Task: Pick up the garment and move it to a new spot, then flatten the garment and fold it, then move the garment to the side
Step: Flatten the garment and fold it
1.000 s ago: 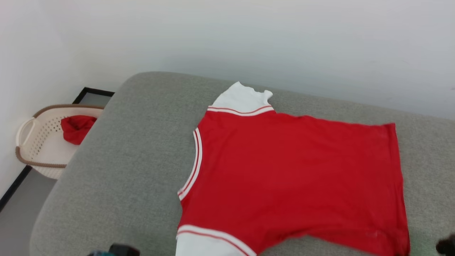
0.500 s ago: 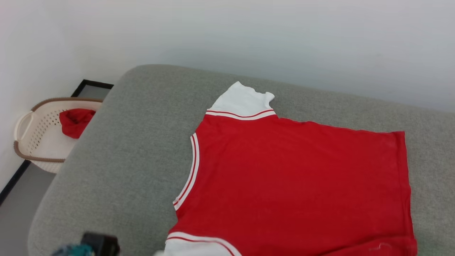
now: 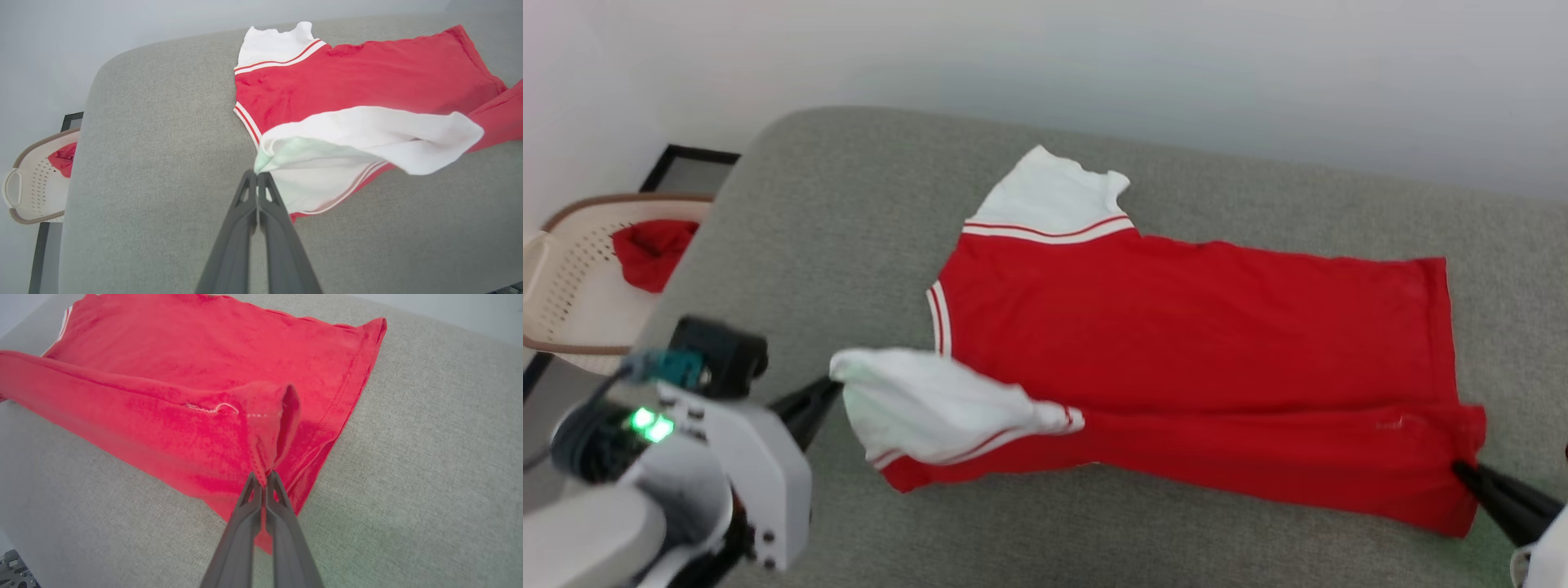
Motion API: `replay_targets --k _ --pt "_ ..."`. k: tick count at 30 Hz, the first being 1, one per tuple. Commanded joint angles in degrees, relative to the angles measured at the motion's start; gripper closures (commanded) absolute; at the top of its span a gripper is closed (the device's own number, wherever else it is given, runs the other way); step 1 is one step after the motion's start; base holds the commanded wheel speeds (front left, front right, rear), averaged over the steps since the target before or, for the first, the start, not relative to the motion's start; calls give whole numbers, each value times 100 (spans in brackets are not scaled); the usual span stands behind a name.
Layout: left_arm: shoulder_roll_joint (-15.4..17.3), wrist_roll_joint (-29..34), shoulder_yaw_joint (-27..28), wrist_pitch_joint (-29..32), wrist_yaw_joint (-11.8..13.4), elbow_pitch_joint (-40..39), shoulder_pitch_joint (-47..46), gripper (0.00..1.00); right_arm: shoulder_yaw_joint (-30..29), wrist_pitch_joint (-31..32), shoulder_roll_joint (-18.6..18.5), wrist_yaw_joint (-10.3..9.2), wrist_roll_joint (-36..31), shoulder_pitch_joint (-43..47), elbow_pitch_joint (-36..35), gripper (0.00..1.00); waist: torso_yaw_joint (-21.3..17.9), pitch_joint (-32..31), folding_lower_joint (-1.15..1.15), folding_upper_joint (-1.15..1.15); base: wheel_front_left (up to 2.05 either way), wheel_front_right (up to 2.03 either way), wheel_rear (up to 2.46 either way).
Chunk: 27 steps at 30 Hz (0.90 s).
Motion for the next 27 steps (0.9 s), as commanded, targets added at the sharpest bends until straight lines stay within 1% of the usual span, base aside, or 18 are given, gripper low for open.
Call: replay_targets --k 1,3,7,13,17,20,22,23,24,26,27 --pt "-115 32 29 48 -125 175 -136 100 -56 49 59 -6 -87 -151 39 100 -120 181 0 0 0 0 0" --pt "-263 104 11 167 -355 545 -318 100 -66 136 156 -6 -195 -328 97 100 -169 280 0 0 0 0 0" --pt "-672 114 -45 322 -859 1343 -569 100 3 226 288 -6 -344 -645 254 100 -248 460 0 0 0 0 0" --pt "-1192 10 -167 499 -1476 2363 -740 100 163 280 438 -6 -437 -949 544 100 -327 653 0 0 0 0 0" --pt "-1495 -126 -203 577 -1795 2875 -763 100 272 240 463 -6 -405 -1085 698 100 -343 724 0 0 0 0 0" --pt "-1636 -270 -190 626 -1939 3115 -754 99 356 253 460 -6 -352 -1175 781 100 -347 736 0 0 0 0 0" --pt "-1694 -302 -200 666 -1991 3216 -759 76 389 262 459 -6 -312 -1215 841 100 -338 714 0 0 0 0 0" --pt "-1718 -369 -177 679 -1994 3243 -755 69 400 275 451 -6 -285 -1244 872 100 -330 693 0 0 0 0 0" --pt "-1725 -372 -181 689 -2019 3262 -753 54 411 292 443 -6 -265 -1266 899 84 -322 665 0 0 0 0 0" --pt "-1729 -432 -139 674 -2046 3251 -748 12 424 336 427 -6 -215 -1292 944 58 -307 603 0 0 0 0 0" --pt "-1721 -470 -118 663 -2033 3242 -726 0 429 376 416 -6 -209 -1287 963 46 -299 564 0 0 0 0 0"
